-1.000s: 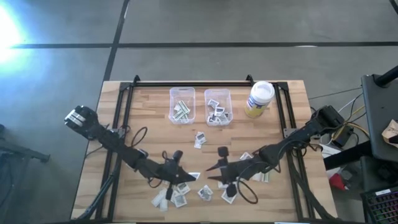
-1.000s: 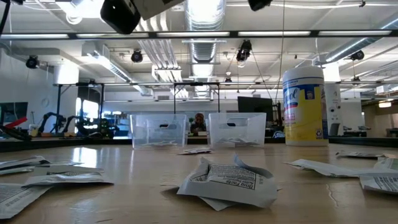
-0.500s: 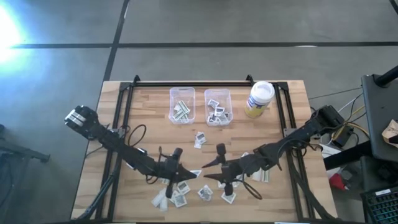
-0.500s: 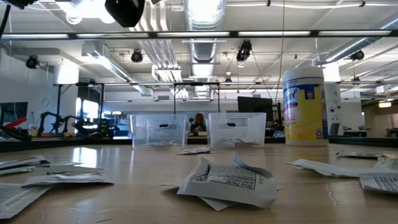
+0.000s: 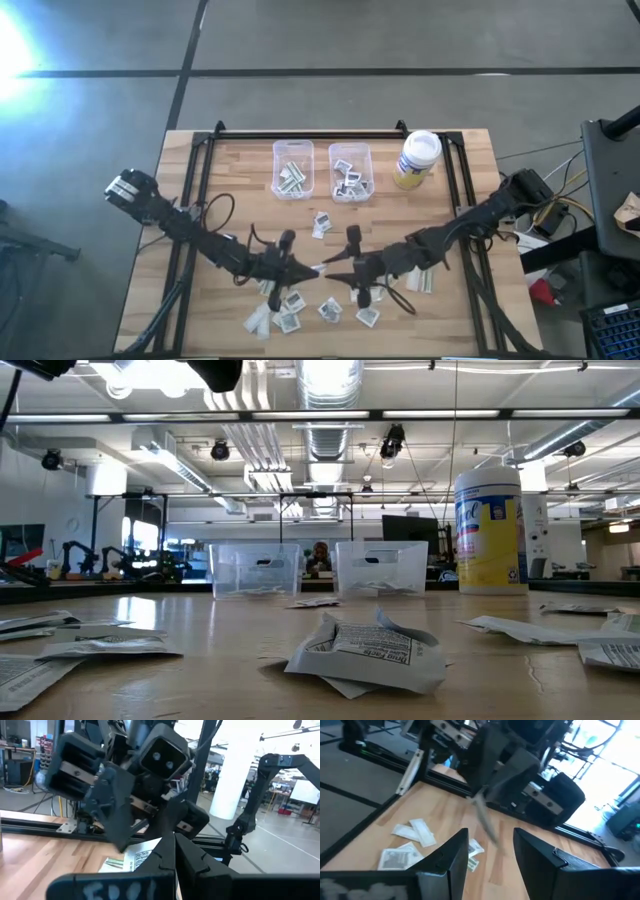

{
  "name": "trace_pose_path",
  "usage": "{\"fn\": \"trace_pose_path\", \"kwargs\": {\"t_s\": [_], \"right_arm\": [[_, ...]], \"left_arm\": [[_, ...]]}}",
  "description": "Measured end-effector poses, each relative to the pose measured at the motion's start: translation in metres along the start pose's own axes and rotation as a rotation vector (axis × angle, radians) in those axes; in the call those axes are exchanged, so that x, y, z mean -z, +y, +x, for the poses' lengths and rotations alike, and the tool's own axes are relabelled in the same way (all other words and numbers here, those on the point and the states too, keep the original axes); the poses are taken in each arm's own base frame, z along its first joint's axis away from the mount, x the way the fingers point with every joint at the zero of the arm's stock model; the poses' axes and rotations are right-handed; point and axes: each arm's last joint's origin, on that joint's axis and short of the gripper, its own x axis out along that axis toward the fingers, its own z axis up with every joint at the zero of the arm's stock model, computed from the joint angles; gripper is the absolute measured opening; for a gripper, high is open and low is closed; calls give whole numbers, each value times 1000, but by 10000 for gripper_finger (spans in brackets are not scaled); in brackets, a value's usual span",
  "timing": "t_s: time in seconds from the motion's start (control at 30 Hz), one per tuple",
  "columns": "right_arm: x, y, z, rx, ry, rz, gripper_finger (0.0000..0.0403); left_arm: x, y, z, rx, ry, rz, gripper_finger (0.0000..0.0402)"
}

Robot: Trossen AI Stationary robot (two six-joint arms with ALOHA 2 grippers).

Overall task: Pick & Place First Aid Supplies
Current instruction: Put the gray towelette pack into the right transparent bin

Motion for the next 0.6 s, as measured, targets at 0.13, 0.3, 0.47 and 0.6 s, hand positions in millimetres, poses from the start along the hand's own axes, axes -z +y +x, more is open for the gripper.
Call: {"fn": "trace_pose_path", "kwargs": {"t_s": [0.13, 0.3, 0.47, 0.6], "right_arm": [[1, -7, 2, 15, 4, 9, 145], [3, -9, 4, -26, 9, 39, 133], [4, -9, 4, -28, 15, 38, 92], [5, -9, 4, -33, 26, 36, 37]], "left_arm": [[-1, 3, 1, 0, -1, 2, 0], [-2, 9, 3, -16, -11, 3, 0], [-2, 11, 4, -24, -10, 5, 0], [-1, 12, 3, -25, -4, 7, 0]]}}
